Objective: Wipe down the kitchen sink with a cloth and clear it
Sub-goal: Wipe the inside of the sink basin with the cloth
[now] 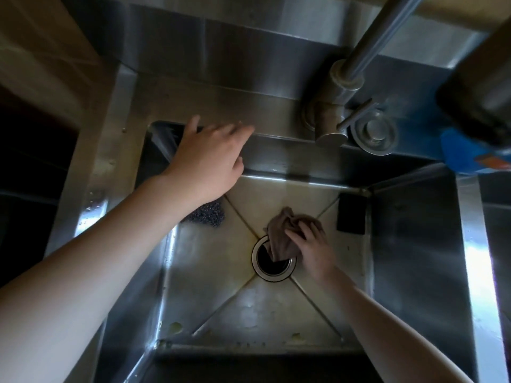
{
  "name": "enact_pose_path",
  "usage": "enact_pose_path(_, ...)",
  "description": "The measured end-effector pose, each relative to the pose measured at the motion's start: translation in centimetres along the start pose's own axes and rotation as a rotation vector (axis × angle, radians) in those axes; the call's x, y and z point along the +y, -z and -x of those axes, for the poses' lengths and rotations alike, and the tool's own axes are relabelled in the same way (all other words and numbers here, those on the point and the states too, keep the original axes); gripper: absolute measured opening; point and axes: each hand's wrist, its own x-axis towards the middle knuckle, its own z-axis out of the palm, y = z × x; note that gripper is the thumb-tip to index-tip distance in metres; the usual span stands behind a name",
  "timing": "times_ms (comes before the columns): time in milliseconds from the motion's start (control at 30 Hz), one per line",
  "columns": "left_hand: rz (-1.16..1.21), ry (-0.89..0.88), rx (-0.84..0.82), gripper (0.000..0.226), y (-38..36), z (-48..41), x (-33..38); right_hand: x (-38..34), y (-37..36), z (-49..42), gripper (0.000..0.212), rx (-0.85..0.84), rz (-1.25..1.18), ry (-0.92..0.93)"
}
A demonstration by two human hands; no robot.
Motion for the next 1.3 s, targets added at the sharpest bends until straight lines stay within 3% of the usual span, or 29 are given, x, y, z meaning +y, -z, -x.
enact_pose_path(100, 0.018, 0.012, -0.024, 0.040, 0.0, 0.0, -0.4, 1.2, 0.8, -2.7, 0.064, -0.003, -0.043, -0.131)
enact_pose_path(267, 0.065, 0.016, -0.049, 0.048, -0.1, -0.2, -0.6, 2.6, 3.2, -7.2, 0.058, 0.096, -0.319, -0.417)
enact_pose_path(467, 0.149, 0.025, -0.054, 0.046, -0.1, 0.3, -0.4, 0.2, 2.8, -6.1, 0.057, -0.048, -0.170, -0.326)
enact_pose_path(700, 0.129, 0.019, -0.055, 0.045, 0.4, 3.8, -2.0, -2.2, 0.1, -1.4, 0.050, -0.071, -0.232, -0.104)
enact_pose_path(867, 0.118, 0.063, -0.011, 0.045, 1.2, 7.1, -3.6, -2.3, 1.2, -2.3, 0.046, 0.016, -0.605, -0.307)
enact_pose_path(1000, 0.096, 0.097, 0.017, 0.043, 1.3, 9.0, -5.0, -3.1, 3.6, -5.8, 0.044, 0.086, -0.722, -0.406)
enact_pose_path(1100, 0.077, 0.127, 0.026, 0.042, 1.1, 10.0, -5.5, -4.9, 4.9, -8.4, 0.050, 0.043, -0.584, -0.305)
enact_pose_path(1233, 0.063, 0.162, 0.010, 0.042, 0.6, 11.1, -6.0, -7.3, 5.0, -9.4, 0.072, -0.155, -0.092, -0.137)
enact_pose_path(1300, 0.070, 0.180, 0.003, 0.041, 0.4, 11.7, -6.1, -7.4, 4.5, -9.2, 0.074, -0.191, -0.006, -0.064)
